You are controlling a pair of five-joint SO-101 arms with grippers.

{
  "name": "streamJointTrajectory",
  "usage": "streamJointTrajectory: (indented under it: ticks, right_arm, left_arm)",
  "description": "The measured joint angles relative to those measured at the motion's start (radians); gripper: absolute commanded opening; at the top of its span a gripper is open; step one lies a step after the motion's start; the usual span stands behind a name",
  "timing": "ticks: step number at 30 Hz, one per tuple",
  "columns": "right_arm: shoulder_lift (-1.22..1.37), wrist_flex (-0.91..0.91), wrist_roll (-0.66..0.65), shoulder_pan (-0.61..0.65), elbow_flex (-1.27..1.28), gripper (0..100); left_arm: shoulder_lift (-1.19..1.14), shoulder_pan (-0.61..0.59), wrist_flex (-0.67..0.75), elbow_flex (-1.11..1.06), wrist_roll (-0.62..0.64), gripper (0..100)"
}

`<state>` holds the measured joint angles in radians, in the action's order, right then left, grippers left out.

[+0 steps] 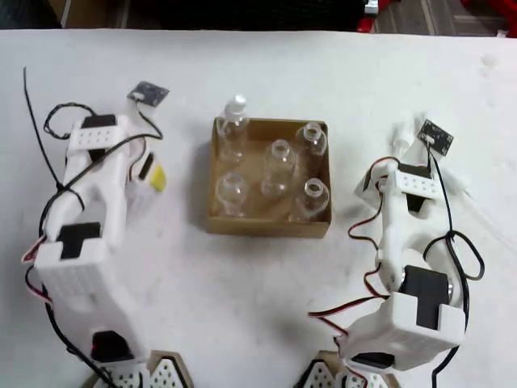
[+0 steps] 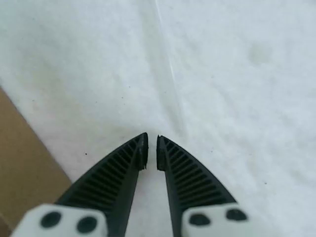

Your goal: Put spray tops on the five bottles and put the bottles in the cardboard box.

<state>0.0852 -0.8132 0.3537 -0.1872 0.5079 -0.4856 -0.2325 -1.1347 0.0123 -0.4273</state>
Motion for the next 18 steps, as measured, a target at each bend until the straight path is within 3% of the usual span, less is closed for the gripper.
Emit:
streamJointTrajectory:
  ticks: [4,11,18]
  right_arm:
    - [0.0,0.0,0.0,0.0,0.0,2.1]
    - [0.0,0.0,0.0,0.0,0.0,2.1]
    - [0.0,0.0,0.0,0.0,0.0,2.1]
  left_arm:
    - [-0.078,0.0,-0.018,0.084,0.0,21]
    - [-0.15,0.015,-0.147,0.23,0.0,2]
    - [-0.161,0.011,-0.229,0.301,0.0,2]
